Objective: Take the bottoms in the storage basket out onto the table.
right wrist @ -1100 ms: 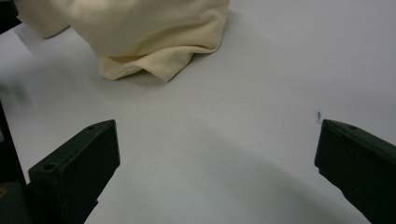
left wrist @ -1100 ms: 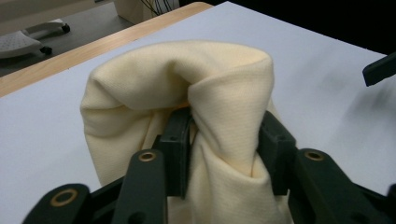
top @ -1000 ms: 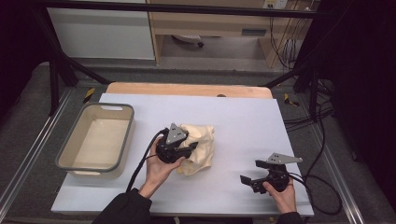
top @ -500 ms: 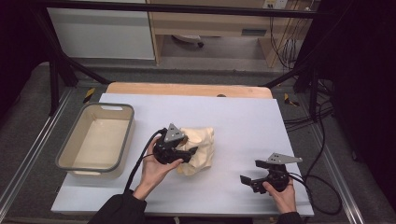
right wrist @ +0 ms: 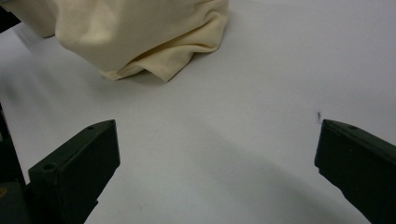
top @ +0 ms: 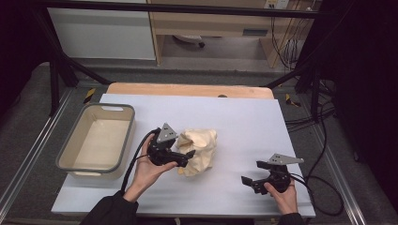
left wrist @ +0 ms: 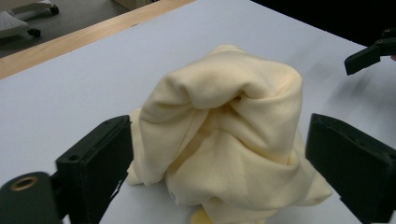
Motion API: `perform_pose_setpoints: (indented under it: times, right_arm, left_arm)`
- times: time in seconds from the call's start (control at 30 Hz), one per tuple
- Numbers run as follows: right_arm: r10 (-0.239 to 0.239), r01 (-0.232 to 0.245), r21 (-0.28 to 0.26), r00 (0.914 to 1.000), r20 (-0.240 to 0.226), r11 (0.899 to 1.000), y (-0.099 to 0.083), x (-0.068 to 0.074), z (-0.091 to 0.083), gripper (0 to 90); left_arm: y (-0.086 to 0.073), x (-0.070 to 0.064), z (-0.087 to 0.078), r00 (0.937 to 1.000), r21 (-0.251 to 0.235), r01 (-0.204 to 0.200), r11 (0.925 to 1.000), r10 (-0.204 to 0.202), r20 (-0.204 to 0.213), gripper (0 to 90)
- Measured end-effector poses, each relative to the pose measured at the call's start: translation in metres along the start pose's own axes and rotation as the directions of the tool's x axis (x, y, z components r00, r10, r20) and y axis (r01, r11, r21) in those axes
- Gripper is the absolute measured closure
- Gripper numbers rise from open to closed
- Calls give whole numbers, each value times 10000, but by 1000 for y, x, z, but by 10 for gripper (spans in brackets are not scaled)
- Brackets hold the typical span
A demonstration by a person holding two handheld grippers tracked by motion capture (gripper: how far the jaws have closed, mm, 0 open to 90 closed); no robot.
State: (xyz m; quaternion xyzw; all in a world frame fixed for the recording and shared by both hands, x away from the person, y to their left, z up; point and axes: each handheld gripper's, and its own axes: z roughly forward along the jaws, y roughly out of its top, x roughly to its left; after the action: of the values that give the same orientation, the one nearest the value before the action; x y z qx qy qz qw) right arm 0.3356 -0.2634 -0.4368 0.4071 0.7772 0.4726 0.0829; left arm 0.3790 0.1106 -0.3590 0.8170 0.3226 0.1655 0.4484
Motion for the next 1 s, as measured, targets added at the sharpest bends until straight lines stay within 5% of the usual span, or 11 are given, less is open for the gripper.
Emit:
perform_pose_setpoints:
  times: [1.0]
  right_arm:
    - [-4,4,35,10000,23,10000,0,0,0,5]
  left_arm:
    - [-38,27,-41,9980,311,181,9994,-162,-609,32]
